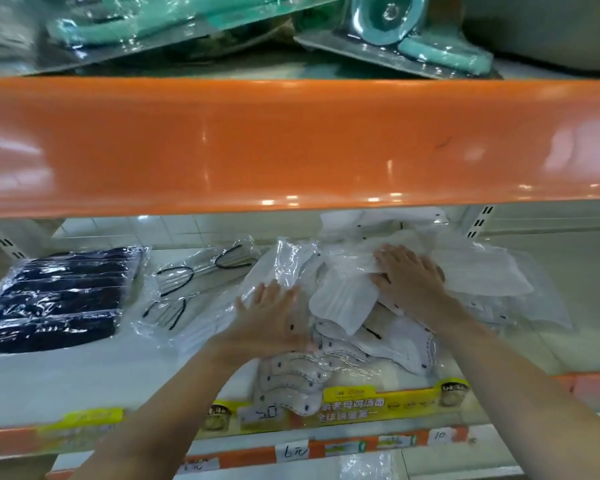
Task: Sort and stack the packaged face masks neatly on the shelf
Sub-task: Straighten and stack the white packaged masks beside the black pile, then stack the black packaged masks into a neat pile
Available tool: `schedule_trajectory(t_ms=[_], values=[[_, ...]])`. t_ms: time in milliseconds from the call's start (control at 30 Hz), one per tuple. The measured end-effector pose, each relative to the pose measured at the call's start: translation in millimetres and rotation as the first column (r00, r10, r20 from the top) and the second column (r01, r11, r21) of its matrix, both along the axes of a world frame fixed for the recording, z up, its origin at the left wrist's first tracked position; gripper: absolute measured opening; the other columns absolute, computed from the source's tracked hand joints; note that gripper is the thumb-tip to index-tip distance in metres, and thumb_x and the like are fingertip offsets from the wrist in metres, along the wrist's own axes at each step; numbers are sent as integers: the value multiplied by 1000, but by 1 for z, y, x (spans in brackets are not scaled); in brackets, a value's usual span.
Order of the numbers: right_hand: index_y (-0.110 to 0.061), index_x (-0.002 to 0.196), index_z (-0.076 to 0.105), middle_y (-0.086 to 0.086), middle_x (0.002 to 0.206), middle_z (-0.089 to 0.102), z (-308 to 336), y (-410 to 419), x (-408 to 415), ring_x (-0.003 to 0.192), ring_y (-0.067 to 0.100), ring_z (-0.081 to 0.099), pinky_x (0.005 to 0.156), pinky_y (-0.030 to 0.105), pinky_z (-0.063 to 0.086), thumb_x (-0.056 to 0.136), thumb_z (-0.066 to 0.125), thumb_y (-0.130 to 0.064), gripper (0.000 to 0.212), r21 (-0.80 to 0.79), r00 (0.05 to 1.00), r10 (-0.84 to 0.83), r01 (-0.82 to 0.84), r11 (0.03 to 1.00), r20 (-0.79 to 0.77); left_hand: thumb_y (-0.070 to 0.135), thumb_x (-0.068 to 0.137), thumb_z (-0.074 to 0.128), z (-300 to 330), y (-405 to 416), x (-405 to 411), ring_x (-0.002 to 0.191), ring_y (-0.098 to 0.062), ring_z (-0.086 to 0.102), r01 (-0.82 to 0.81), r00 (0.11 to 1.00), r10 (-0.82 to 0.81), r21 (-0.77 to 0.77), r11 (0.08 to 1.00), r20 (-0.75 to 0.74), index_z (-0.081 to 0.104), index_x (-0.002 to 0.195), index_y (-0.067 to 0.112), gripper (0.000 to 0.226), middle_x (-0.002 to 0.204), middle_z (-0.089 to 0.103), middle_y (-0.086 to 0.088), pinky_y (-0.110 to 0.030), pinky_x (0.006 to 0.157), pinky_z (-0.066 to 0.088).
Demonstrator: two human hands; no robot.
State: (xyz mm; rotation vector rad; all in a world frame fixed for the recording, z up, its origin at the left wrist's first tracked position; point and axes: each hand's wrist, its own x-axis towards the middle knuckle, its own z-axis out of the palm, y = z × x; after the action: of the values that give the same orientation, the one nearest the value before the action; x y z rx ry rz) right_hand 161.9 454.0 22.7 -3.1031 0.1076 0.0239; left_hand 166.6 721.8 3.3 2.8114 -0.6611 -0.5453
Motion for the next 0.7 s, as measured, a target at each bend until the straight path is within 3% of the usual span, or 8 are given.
schedule_trajectory(t_ms=[100,167,267,367,467,533,600,700], values=[[-18,144,29,5,154,24,13,24,-13,142,23,17,116,43,16,98,42,-38,52,31,996,53,-55,998,65,72,71,60,-8,-9,-2,145,-31,-13,25,999,-25,-16,1000,24,-4,149,37,107,159,-12,-7,-62,111,-4],[-20,147,27,2,155,22,17,47,-27,142,21,17,117,40,15,97,43,-42,57,108,986,147,-155,982,76,68,76,58,-10,-10,5,146,-29,-4,18,996,-15,-31,999,93,5,149,37,95,159,-2,-6,-59,113,3],[-24,148,24,-3,156,15,9,79,-48,144,18,11,118,37,9,95,43,-51,63,140,958,287,-285,948,4,60,85,53,-10,-9,16,145,-24,12,19,975,-5,-60,998,221,17,147,39,75,157,15,-4,-48,114,18],[-27,148,26,-4,158,14,-8,90,-58,145,17,10,116,41,4,95,36,-56,62,71,934,349,-345,936,-69,54,87,54,-13,-1,21,143,-25,16,2,957,41,-145,989,288,30,144,39,63,155,22,-5,-40,112,21],[-27,142,43,-2,154,31,-20,90,-60,143,21,25,113,49,11,85,12,-57,70,93,956,292,-288,953,-26,52,90,52,-13,16,18,144,-26,12,-14,923,90,-200,980,374,36,142,39,57,155,23,-7,-41,113,18],[-26,140,45,-2,151,35,-22,86,-56,142,22,28,113,50,13,94,19,-46,57,86,975,221,-222,971,25,47,92,51,-10,27,14,144,-27,13,-24,911,90,-166,986,402,37,143,38,53,154,24,-6,-43,112,18],[-29,145,34,-8,156,22,-21,84,-54,145,16,15,115,44,6,102,28,-34,43,32,985,167,-166,986,-35,42,93,54,-11,37,10,143,-28,14,3,916,60,-156,988,396,41,141,35,51,153,26,-6,-45,112,20],[-26,140,39,-5,152,29,-10,91,-54,140,17,23,113,36,13,102,35,-30,39,47,990,139,-137,989,-37,27,87,67,-14,48,-2,130,-27,35,213,863,-78,-219,952,499,60,123,31,38,138,48,-7,-48,95,44]])
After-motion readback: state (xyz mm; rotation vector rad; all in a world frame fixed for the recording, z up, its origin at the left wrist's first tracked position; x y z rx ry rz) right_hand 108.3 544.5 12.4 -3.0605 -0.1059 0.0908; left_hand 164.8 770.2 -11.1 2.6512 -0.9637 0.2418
